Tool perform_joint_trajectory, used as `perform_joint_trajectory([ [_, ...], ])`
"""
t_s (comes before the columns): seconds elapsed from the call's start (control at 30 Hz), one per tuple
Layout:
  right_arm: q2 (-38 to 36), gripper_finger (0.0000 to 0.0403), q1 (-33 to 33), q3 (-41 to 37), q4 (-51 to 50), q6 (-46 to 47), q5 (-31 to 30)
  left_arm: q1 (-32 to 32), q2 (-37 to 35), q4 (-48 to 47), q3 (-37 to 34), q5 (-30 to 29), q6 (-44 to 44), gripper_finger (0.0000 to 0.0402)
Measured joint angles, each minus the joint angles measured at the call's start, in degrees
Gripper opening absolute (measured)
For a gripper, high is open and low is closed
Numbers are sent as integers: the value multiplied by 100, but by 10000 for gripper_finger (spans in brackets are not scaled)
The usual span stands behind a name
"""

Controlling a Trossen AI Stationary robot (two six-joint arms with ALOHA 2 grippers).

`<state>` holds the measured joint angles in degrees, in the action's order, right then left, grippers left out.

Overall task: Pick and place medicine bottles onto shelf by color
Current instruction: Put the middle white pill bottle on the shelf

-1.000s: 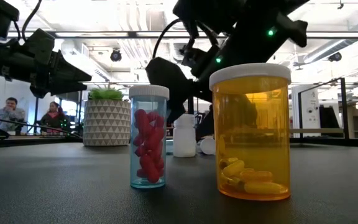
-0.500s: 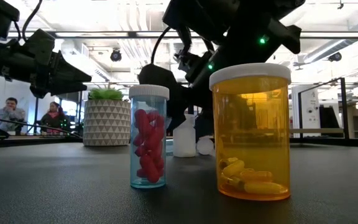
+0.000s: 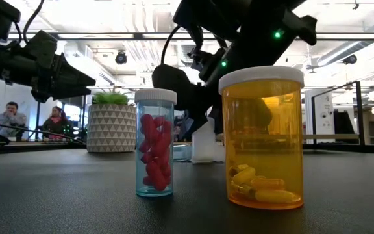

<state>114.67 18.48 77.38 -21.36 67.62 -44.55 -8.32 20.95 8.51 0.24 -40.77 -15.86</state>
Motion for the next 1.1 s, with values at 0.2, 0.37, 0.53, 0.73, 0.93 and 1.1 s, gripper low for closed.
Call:
perform_joint_trajectory([
  [0.2, -389, 136, 2, 0, -716, 194, -55, -1, 2, 1, 0, 1, 0, 270],
  [0.37, -760, 141, -11, 0, -1757, 881, -336, 0, -1, 3, 1, 0, 0, 270],
  [0.53, -1097, 109, -13, -60, -2808, 1941, -659, 0, 0, -3, -1, 1, 0, 270],
  [0.73, -1229, 65, -11, -235, -2947, 2109, -655, 0, -2, 0, 1, 1, 0, 270],
  [0.93, -1229, 49, 26, -222, -2924, 2100, -309, 0, 2, -2, -1, 2, 0, 270],
  [1.1, -1220, 82, 174, -212, -2796, 2098, -80, 0, 2, 0, 1, 0, 0, 270],
])
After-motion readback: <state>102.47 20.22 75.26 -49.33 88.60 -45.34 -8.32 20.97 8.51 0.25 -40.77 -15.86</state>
